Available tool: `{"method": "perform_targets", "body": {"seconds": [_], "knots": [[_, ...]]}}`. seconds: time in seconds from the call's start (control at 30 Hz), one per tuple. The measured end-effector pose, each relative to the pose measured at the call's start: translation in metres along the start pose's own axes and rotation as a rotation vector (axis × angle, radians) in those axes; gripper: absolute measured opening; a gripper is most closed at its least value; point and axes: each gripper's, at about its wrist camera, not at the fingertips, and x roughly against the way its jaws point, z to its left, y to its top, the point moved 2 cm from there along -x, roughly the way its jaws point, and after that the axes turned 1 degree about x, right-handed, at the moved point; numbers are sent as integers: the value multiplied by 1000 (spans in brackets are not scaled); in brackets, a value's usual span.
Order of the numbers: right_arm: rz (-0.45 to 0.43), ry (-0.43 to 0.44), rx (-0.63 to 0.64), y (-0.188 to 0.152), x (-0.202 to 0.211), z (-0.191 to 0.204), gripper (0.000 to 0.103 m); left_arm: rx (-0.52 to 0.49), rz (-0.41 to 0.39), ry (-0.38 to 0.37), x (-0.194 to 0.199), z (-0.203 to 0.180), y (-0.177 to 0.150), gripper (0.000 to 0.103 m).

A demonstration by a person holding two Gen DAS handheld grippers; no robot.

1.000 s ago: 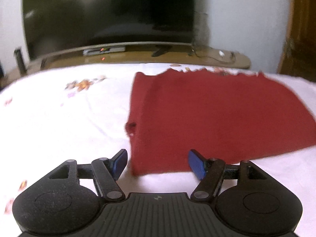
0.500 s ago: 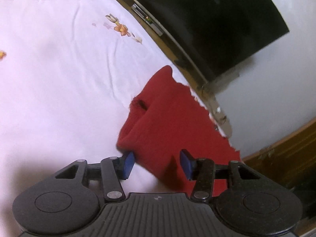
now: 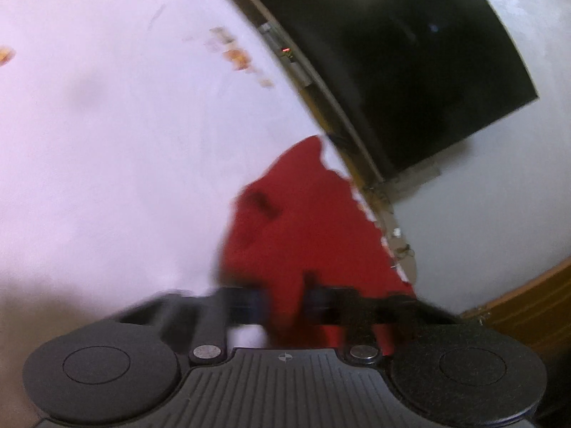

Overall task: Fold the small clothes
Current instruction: 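Grasp the red sweater's side edge with the left gripper and lift it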

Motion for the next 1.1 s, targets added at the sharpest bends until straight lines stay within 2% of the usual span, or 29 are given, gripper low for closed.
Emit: {"method": "perform_targets", "body": {"seconds": [0.03, 0.13, 0.23, 0.43, 0.5, 0.57, 0.67, 0.8, 1.0, 1.1], "knots": [[1, -1, 8, 2, -3, 2, 28, 2, 0, -26, 0, 5, 0, 10], [17, 2, 39, 8, -17, 8, 19, -33, 16, -37, -1, 2, 6, 10], [11, 20, 82, 18, -31, 20, 19, -6, 12, -53, -2, 5, 6, 10], [29, 28, 185, 31, -69, 46, 16, -23, 1, -33, -1, 2, 5, 10], [64, 4, 212, 30, -80, 50, 15, -25, 2, -36, 2, 3, 4, 10], [136, -45, 244, 21, -95, 50, 14, -38, 6, -32, 1, 3, 7, 9], [93, -60, 312, 9, -94, 54, 13, -95, 10, -11, 2, -6, 12, 9], [79, -68, 333, 4, -93, 57, 14, -150, -8, -25, 4, -21, 19, 9], [68, -63, 315, 4, -93, 56, 14, -257, -25, -83, 13, -48, 27, 8], [62, -59, 305, 4, -92, 56, 14, -315, -9, -159, 17, -67, 31, 8]]}}
